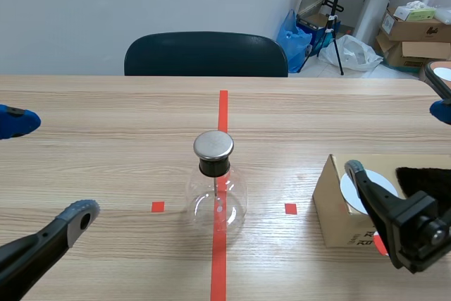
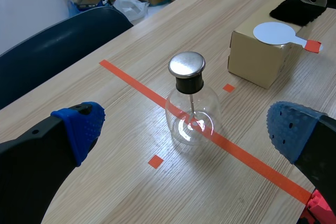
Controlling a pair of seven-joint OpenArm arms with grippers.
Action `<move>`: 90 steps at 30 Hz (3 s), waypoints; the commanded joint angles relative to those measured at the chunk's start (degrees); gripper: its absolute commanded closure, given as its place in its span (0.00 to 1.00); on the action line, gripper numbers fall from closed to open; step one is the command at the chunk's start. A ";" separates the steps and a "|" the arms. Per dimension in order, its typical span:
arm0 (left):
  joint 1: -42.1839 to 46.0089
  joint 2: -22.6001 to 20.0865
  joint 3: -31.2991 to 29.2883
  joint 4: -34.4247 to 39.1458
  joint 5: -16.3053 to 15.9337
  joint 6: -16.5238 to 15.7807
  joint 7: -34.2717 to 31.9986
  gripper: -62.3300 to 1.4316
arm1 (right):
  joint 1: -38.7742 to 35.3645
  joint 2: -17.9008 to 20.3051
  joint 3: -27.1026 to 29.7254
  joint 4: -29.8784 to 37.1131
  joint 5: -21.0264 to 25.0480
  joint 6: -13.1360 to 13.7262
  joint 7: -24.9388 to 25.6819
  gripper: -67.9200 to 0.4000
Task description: Do the electroscope experiment
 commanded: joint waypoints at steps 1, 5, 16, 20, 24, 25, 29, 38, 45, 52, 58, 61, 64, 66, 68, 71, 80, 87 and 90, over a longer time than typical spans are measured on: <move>-0.17 0.15 0.00 0.85 -0.57 -0.17 -0.81 0.00 | 0.68 0.26 0.26 0.20 0.20 -0.37 0.85 0.00; -0.17 0.15 0.00 0.85 -0.59 -0.17 -0.83 0.00 | 0.68 0.26 0.26 0.20 0.20 -0.37 0.85 0.00; -0.17 0.15 0.00 0.85 -0.59 -0.37 -0.83 0.00 | 0.68 0.26 0.26 0.20 0.20 -0.37 0.83 0.00; -0.17 0.15 0.00 0.85 -0.59 -0.37 -0.81 0.00 | 0.68 0.26 0.26 0.20 0.20 -0.37 0.83 0.00; -0.17 0.15 0.00 0.85 -0.59 -0.35 -0.81 0.00 | 0.68 0.26 0.26 0.20 0.20 -0.37 0.83 0.00; -0.17 0.15 0.00 0.85 -0.59 -0.35 -0.81 0.00 | 0.68 0.26 0.26 0.20 0.20 -0.37 0.83 0.00; -0.17 0.15 0.00 0.85 -0.59 -0.35 -0.81 0.00 | 0.68 0.26 0.26 0.20 0.20 -0.37 0.83 0.00; -0.17 0.15 0.00 0.85 -0.59 -0.35 -0.81 0.00 | 0.68 0.26 0.26 0.20 0.17 -0.37 0.81 0.00; -0.17 0.15 0.00 0.85 -0.59 -0.35 -0.81 0.00 | 0.50 0.26 0.26 0.20 -6.80 -0.37 0.63 0.00; -0.17 0.15 0.00 0.85 -0.59 -0.35 -0.81 0.00 | -3.54 0.26 0.26 0.26 -18.58 -0.42 0.85 0.00; -0.17 0.15 0.00 0.85 -0.57 -0.35 -0.79 0.00 | -9.46 -0.24 0.28 0.26 -21.14 -5.73 0.39 0.00; -0.17 0.15 0.00 0.85 -0.57 -0.35 -0.79 0.00 | -12.79 -0.37 0.28 0.26 -22.97 -9.07 0.39 0.00; -0.17 0.15 0.00 0.85 -0.57 -0.35 -0.79 0.00 | -15.50 -0.37 0.28 0.26 -24.74 -9.51 0.37 0.00; -0.17 0.15 0.00 0.85 -0.57 -0.35 -0.79 0.00 | -16.98 -0.37 0.28 0.26 -26.23 -10.45 0.39 0.00; -0.17 0.15 0.00 0.85 -0.57 -0.37 -0.79 0.00 | -18.32 -0.39 0.28 0.26 -27.74 -12.33 0.42 0.00; -0.17 0.15 0.00 0.85 -0.57 -0.37 -0.79 0.00 | -19.80 -0.74 0.28 0.26 -29.99 -15.47 0.39 0.00; -0.15 0.15 0.00 0.85 -0.57 -0.37 -0.76 0.00 | -20.59 -8.68 0.26 -1.16 -48.22 -17.59 0.11 0.00; -0.15 0.15 0.00 0.85 -0.55 -0.35 -0.76 0.00 | -19.58 -12.74 -0.04 -6.84 -59.41 -22.93 3.48 0.00; -0.15 0.15 0.00 0.85 -0.55 -0.35 -0.76 0.00 | -17.88 -12.87 -0.85 -9.77 -61.59 -25.40 3.58 0.00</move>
